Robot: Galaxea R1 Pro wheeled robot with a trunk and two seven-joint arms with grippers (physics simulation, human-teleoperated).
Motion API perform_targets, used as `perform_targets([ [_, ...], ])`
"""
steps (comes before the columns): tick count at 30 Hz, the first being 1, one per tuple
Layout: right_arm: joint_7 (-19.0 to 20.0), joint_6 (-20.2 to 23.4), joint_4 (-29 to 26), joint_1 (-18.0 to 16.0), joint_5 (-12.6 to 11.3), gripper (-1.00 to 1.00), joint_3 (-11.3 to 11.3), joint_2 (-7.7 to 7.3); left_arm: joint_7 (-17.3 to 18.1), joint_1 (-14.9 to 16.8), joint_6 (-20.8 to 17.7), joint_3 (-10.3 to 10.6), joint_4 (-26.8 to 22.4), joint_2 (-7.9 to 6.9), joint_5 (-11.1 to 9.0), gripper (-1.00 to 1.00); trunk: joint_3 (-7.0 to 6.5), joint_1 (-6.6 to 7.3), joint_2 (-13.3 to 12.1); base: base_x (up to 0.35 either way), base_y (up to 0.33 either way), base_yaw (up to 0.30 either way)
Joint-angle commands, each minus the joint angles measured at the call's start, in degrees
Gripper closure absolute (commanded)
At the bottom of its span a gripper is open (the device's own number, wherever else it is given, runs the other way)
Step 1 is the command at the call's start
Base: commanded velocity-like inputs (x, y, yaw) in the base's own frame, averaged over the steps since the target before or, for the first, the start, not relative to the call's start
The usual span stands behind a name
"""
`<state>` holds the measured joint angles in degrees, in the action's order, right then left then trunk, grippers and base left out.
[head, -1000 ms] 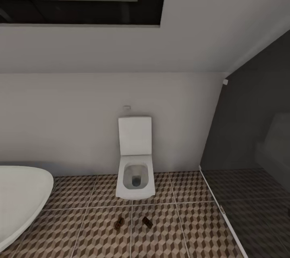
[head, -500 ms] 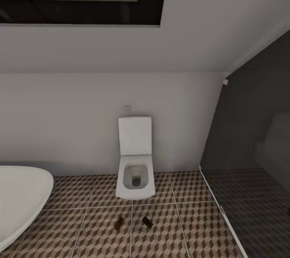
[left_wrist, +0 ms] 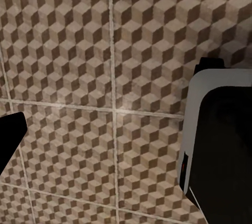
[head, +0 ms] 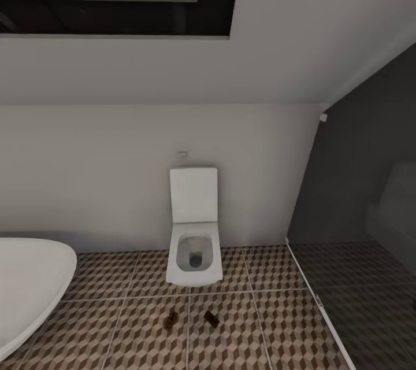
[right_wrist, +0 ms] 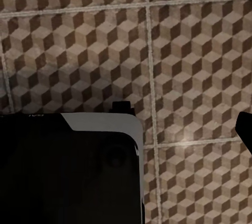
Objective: Take the four mousetraps from the cabinet in the bathroom and place them on the bathroom floor. Make sure all four end up on the same floor surface, and ensure that at least two of them are either under or directly next to the same bathroom sink.
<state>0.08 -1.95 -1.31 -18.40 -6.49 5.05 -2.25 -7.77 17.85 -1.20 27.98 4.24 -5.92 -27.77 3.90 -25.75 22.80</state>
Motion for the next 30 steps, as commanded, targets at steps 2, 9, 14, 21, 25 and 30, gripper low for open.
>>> perform_targets([
  [2,0.01,-0.27,0.04,-0.05,-0.61,-1.00,0.49,0.03,-0.08,0.05,-0.13,0.49,0.05,0.02,-0.44,-1.00,0.12,-0.03,0.12,0.000,0.000,0.000],
  [9,0.01,-0.46,0.00,-0.05,-0.63,-1.00,0.49,0.12,-0.06,0.04,-0.12,0.49,0.04,0.03,-0.44,-1.00,0.12,-0.03,0.12,0.000,0.000,0.000],
  [14,0.01,-0.50,-0.01,-0.05,-0.63,-1.00,0.49,0.14,-0.06,0.04,-0.12,0.49,0.01,0.03,-0.44,-1.00,0.12,-0.03,0.12,0.000,0.000,0.000],
  [21,0.01,-0.50,-0.01,-0.05,-0.63,-1.00,0.49,0.14,-0.07,0.06,-0.12,0.49,0.04,0.03,-0.44,-1.00,0.12,-0.03,0.12,0.000,0.000,0.000],
  [25,0.01,-0.50,-0.01,-0.05,-0.63,-1.00,0.49,0.14,-0.06,0.05,-0.12,0.49,0.03,0.03,-0.44,-1.00,0.12,-0.03,0.12,0.000,0.000,0.000],
  [30,0.01,-0.50,-0.01,-0.05,-0.63,-1.00,0.49,0.14,-0.06,0.05,-0.12,0.49,0.03,0.03,-0.44,-1.00,0.12,-0.03,0.12,0.000,0.000,0.000],
])
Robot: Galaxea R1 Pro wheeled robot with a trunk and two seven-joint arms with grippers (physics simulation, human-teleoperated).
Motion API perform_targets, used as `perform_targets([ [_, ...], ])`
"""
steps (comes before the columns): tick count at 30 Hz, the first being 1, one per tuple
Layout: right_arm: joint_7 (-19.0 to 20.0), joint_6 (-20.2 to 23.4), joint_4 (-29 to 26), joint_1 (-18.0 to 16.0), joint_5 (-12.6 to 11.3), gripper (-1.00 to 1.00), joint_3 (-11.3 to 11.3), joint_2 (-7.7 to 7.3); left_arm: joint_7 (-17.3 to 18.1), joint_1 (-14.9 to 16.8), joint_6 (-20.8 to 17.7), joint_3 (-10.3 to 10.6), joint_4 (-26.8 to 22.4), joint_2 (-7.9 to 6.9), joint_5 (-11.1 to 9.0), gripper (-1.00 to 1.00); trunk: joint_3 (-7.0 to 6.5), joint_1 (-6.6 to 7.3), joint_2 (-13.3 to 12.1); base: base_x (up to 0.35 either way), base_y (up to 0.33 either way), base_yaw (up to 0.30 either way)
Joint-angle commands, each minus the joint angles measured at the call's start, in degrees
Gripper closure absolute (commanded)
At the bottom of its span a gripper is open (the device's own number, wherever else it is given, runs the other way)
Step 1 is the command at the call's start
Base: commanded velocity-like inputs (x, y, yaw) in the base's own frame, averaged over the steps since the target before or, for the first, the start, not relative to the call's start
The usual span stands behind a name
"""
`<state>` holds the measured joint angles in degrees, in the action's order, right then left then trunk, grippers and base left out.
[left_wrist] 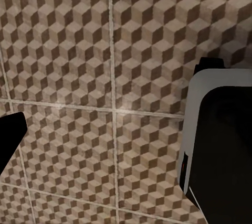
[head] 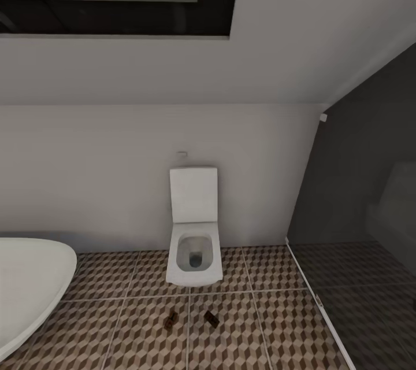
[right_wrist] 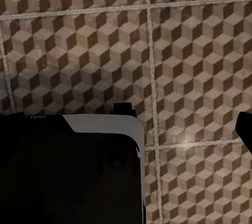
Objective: Take the four mousetraps from the cabinet in the bathroom and place them on the bathroom floor. Make sure all four end up on the same floor surface, and ensure that at least two of them are either under or directly next to the same bathroom sink.
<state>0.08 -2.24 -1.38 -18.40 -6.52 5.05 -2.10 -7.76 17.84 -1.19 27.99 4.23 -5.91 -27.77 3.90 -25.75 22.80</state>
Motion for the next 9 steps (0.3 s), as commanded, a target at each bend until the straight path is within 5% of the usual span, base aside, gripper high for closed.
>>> perform_targets([
  [1,0.01,-0.19,0.06,-0.05,-0.60,-1.00,0.49,-0.01,-0.06,0.06,-0.13,0.48,0.03,0.02,-0.45,-1.00,0.12,-0.03,0.12,0.000,0.000,0.000],
  [9,0.01,-0.19,0.06,-0.05,-0.60,-1.00,0.49,-0.01,-0.06,0.05,-0.13,0.48,0.05,0.02,-0.45,-1.00,0.12,-0.03,0.12,0.000,0.000,0.000],
])
